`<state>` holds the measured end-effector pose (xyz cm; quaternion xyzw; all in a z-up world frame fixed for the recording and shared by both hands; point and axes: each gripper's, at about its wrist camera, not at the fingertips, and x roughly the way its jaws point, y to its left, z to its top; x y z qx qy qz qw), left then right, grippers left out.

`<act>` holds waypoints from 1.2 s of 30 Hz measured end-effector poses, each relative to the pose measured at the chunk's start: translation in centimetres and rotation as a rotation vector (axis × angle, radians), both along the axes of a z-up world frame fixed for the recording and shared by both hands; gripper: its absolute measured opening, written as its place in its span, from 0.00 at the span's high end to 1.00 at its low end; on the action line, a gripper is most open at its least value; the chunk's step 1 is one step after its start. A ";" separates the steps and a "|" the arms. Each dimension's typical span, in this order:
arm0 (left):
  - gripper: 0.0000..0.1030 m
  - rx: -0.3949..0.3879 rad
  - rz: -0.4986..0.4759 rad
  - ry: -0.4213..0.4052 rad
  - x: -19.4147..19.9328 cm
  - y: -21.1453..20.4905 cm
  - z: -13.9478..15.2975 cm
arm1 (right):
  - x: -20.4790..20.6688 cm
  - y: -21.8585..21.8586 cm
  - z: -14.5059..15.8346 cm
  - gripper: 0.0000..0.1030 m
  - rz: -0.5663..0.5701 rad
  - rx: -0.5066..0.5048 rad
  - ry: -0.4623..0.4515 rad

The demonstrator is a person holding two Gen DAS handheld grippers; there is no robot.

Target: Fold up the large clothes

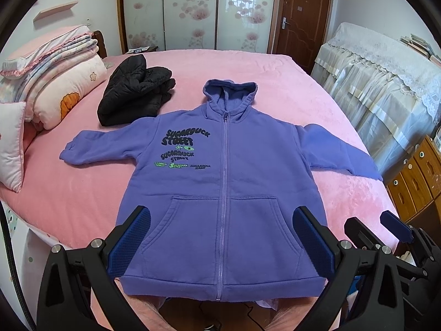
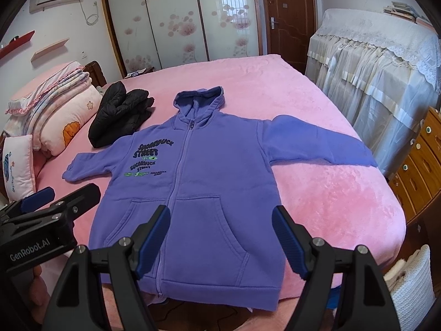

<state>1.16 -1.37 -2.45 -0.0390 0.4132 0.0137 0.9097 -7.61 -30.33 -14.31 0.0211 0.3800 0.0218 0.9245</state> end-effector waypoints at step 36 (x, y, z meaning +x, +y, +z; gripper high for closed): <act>0.01 0.101 -0.131 -0.208 11.7 -7.0 5.0 | 9.1 -10.4 6.4 0.25 -0.169 -0.002 -0.153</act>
